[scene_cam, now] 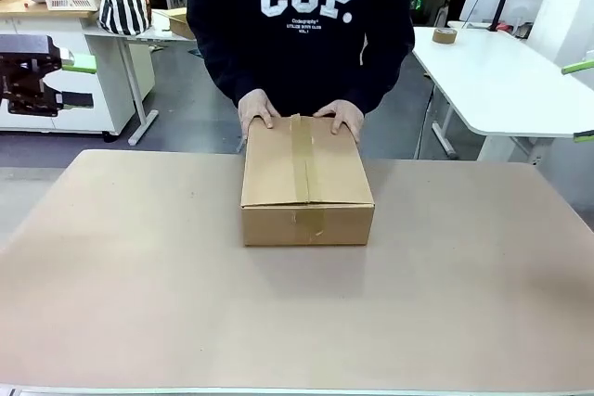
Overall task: Pack the gift set into the box.
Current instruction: Press and hold the closed box until the human finishes sealing it.
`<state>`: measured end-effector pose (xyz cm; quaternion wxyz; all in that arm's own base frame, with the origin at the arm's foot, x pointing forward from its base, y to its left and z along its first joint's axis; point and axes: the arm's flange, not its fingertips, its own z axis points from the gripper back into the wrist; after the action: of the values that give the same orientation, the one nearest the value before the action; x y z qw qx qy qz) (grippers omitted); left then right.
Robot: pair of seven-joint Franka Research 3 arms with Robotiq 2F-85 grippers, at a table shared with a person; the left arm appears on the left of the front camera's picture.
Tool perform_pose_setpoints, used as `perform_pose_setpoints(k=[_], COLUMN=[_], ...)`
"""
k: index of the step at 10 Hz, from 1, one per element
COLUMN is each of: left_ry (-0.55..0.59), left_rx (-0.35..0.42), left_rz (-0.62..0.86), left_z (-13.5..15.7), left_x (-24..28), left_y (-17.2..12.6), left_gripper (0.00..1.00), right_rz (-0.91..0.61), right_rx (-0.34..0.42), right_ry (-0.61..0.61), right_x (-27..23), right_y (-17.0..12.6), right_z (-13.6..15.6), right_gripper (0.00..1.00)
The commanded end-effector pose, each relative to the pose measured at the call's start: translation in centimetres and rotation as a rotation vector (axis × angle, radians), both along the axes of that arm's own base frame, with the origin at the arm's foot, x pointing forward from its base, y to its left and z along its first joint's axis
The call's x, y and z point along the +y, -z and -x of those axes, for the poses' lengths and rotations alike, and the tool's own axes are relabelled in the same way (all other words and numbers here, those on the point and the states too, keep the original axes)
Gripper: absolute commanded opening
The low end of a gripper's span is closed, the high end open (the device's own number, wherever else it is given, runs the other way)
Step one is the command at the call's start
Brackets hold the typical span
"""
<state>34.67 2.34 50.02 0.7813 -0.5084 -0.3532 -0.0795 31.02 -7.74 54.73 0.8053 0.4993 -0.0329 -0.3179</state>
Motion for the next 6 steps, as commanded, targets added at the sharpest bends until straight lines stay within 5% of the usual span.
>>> perform_pose_setpoints(k=[1,6], left_ry=[-0.004,-0.004], left_rx=[-0.009,-0.009], left_rz=[0.02,0.02], left_z=[0.0,0.0], left_x=[-0.21,-0.21], left_y=[0.09,0.09], left_gripper=[1.0,1.0], right_rz=[-0.018,-0.018], right_rx=[-0.013,-0.013], right_ry=[-0.008,-0.008], right_x=[-0.09,-0.09], right_y=[-0.13,-0.13], right_z=[-0.09,-0.09], right_gripper=[1.0,1.0])
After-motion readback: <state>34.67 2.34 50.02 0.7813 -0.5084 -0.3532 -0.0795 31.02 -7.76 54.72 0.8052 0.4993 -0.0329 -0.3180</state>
